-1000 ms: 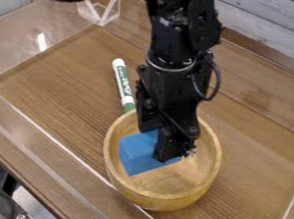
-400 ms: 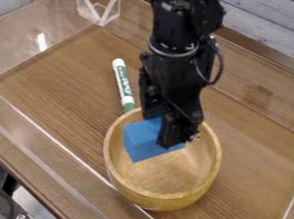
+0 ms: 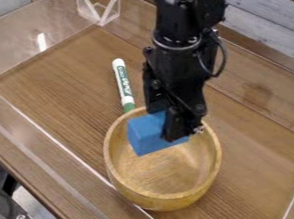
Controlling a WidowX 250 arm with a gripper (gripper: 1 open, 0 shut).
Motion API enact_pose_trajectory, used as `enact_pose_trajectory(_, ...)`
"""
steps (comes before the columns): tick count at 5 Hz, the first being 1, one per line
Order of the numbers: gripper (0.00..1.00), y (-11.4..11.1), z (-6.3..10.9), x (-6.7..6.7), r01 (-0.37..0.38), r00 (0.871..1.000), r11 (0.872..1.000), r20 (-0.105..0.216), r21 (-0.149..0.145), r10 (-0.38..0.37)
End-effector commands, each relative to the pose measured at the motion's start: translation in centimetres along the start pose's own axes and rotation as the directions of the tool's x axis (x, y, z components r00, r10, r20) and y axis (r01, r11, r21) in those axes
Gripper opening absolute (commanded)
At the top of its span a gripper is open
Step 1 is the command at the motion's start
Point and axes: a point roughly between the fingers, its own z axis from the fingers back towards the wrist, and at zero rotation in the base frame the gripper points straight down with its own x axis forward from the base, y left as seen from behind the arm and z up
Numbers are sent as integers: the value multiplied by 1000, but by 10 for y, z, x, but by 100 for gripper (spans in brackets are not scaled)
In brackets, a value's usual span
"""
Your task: Remove the blue block from inside the brown bowl and put it on the table
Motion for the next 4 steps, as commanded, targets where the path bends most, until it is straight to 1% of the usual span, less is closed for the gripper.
enact_pose_trajectory(1, 0, 8, 11, 15, -6, 998, 1000, 64, 16, 5)
enact_pose_trajectory(3, 0, 15, 10, 24, -1, 996, 1000, 84, 24, -1)
enact_pose_trajectory(4, 0, 19, 11, 26, 5, 996, 1000, 89, 29, -8)
